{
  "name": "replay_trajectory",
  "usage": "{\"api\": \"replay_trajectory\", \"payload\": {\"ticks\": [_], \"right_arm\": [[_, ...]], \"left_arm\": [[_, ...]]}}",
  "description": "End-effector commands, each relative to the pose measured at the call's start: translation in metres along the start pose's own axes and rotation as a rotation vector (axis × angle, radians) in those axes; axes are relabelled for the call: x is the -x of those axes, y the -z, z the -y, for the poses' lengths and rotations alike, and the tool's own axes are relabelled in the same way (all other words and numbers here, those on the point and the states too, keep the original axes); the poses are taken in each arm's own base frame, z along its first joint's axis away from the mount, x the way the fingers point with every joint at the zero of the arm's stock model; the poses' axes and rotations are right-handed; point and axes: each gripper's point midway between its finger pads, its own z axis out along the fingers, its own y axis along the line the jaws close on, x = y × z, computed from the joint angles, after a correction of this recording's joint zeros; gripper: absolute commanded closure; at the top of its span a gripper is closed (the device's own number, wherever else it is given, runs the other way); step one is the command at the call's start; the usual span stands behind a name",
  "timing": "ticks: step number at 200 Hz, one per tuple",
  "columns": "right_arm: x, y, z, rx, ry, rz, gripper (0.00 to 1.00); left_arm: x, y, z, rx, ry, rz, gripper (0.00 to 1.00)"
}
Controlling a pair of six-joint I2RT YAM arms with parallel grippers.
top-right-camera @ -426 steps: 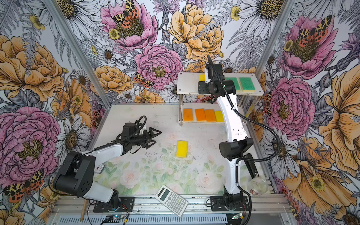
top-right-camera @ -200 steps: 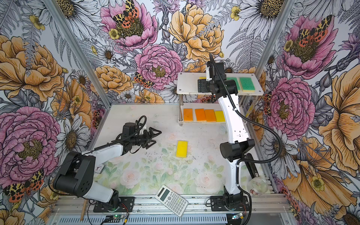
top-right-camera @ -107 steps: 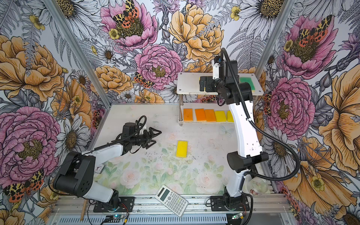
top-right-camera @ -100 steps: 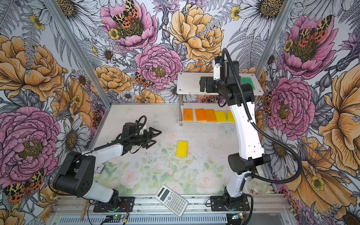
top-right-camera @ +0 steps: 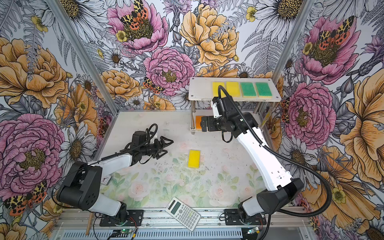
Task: Arrange cleaning sponges on a shelf
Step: Pick up the cleaning sponge from the center of the table.
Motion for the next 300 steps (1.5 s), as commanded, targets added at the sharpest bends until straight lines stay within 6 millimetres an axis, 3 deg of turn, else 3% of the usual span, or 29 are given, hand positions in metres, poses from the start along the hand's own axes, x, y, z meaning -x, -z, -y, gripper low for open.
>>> {"api": "replay_trajectory", "payload": {"ticks": [1, 40, 76, 127, 236, 277, 300], "right_arm": [[-0.030, -0.028, -0.002, 0.025, -0.089, -0.046, 0.00], [-0.097, -0.085, 0.003, -0.014, -0.215, -0.151, 0.00], [-0.128, -0.110, -0.001, 0.019, -0.272, -0.205, 0.00], [-0.133, -0.117, 0.015, -0.072, -0.253, -0.190, 0.00], [-0.149, -0.120, 0.086, -0.199, -0.316, -0.212, 0.00], [-0.155, -0.116, 0.100, -0.214, -0.324, -0.214, 0.00], [-0.158, -0.116, 0.104, -0.213, -0.324, -0.221, 0.00]], "left_arm": [[-0.002, -0.002, -0.002, 0.033, -0.044, 0.021, 0.01], [-0.008, -0.002, -0.007, 0.086, -0.072, 0.040, 0.01], [-0.018, 0.001, -0.005, 0.203, -0.160, 0.076, 0.01], [-0.032, -0.002, 0.006, 0.333, -0.299, 0.122, 0.01], [-0.102, -0.055, 0.006, 0.578, -0.508, 0.021, 0.01], [-0.127, -0.077, 0.002, 0.643, -0.564, -0.027, 0.01], [-0.129, -0.083, -0.003, 0.686, -0.570, -0.032, 0.01]]}}
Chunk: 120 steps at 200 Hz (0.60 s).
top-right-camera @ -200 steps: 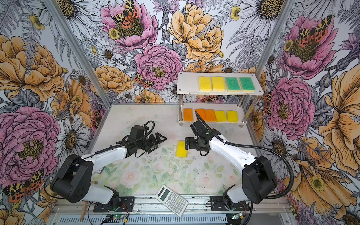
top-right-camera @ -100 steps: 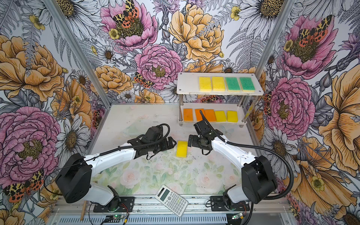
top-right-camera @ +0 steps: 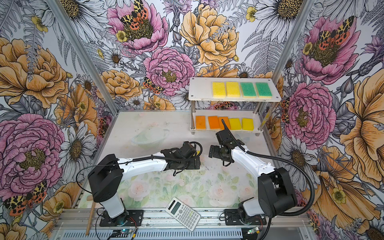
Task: Arrange cleaning sponges on a shelf
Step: Pick up the cleaning sponge from the center of the table.
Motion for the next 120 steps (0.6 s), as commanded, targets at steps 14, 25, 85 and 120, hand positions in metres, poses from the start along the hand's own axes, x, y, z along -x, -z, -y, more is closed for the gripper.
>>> {"api": "replay_trajectory", "payload": {"ticks": [14, 25, 85, 120], "right_arm": [[0.005, 0.005, 0.005, 0.007, 0.022, 0.033, 0.00], [0.004, 0.003, 0.007, 0.011, 0.021, 0.028, 0.00], [0.003, -0.002, 0.014, 0.021, 0.005, 0.016, 0.00], [0.003, -0.003, 0.015, 0.027, 0.002, 0.018, 0.00]], "left_arm": [[-0.003, -0.010, -0.013, 0.121, -0.012, -0.006, 0.01], [-0.003, -0.015, -0.015, 0.148, -0.015, -0.010, 0.01], [0.005, -0.027, -0.020, 0.261, -0.071, 0.011, 0.01], [0.003, -0.036, -0.017, 0.277, -0.101, -0.014, 0.01]]}}
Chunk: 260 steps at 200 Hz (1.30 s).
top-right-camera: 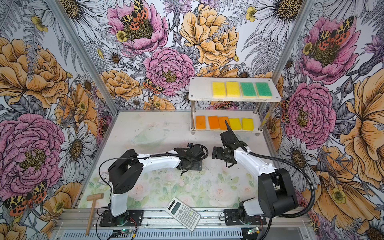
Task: Arrange cleaning sponges on a shelf
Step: Pick up the cleaning sponge from the center of the table.
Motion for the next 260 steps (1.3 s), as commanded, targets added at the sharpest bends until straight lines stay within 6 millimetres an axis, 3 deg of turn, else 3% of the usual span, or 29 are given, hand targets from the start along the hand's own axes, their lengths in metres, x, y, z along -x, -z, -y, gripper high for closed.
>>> {"api": "replay_trajectory", "payload": {"ticks": [1, 137, 180, 260], "right_arm": [[0.007, 0.004, -0.003, 0.029, 0.010, 0.037, 0.00], [0.007, 0.000, -0.001, 0.033, 0.004, 0.022, 0.01], [0.007, -0.001, -0.001, 0.032, 0.002, 0.018, 0.01], [0.007, -0.002, -0.001, 0.031, -0.001, 0.013, 0.01]], "left_arm": [[0.004, -0.001, -0.001, 0.046, -0.042, 0.012, 0.01], [0.005, -0.018, 0.003, 0.092, -0.074, -0.026, 0.10], [0.008, -0.020, 0.000, 0.100, -0.066, -0.024, 0.19], [0.020, -0.021, -0.009, 0.113, -0.045, -0.011, 0.17]]}}
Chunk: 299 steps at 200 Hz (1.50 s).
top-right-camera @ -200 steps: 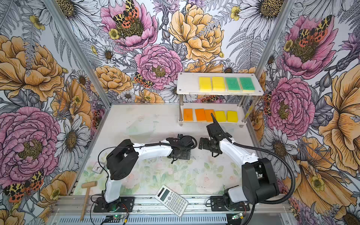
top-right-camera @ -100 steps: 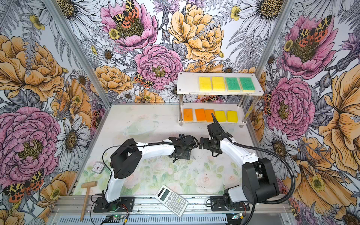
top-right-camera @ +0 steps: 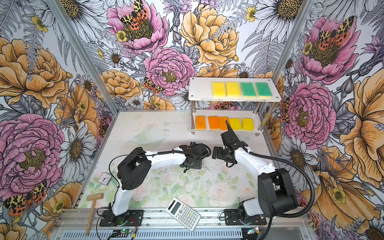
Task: Arrange cleaning sponges on a shelf
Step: Pick up the cleaning sponge from the center of the table.
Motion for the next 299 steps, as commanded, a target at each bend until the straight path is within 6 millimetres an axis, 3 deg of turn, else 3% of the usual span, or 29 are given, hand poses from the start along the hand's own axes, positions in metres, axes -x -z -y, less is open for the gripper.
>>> {"api": "replay_trajectory", "payload": {"ticks": [1, 49, 155, 299], "right_arm": [[0.005, 0.000, -0.002, 0.011, 0.002, 0.014, 0.01], [0.007, -0.001, -0.003, 0.011, 0.004, 0.013, 0.01], [0.010, -0.002, -0.003, 0.011, -0.001, 0.009, 0.01], [0.017, -0.001, -0.007, 0.022, -0.008, 0.015, 0.02]], "left_arm": [[0.009, -0.004, -0.005, 0.030, -0.002, 0.016, 0.17], [0.016, -0.002, -0.005, 0.027, -0.003, 0.024, 0.12], [0.022, -0.008, -0.004, 0.023, -0.001, 0.017, 0.12], [0.028, -0.004, -0.010, 0.029, 0.002, 0.034, 0.39]]}}
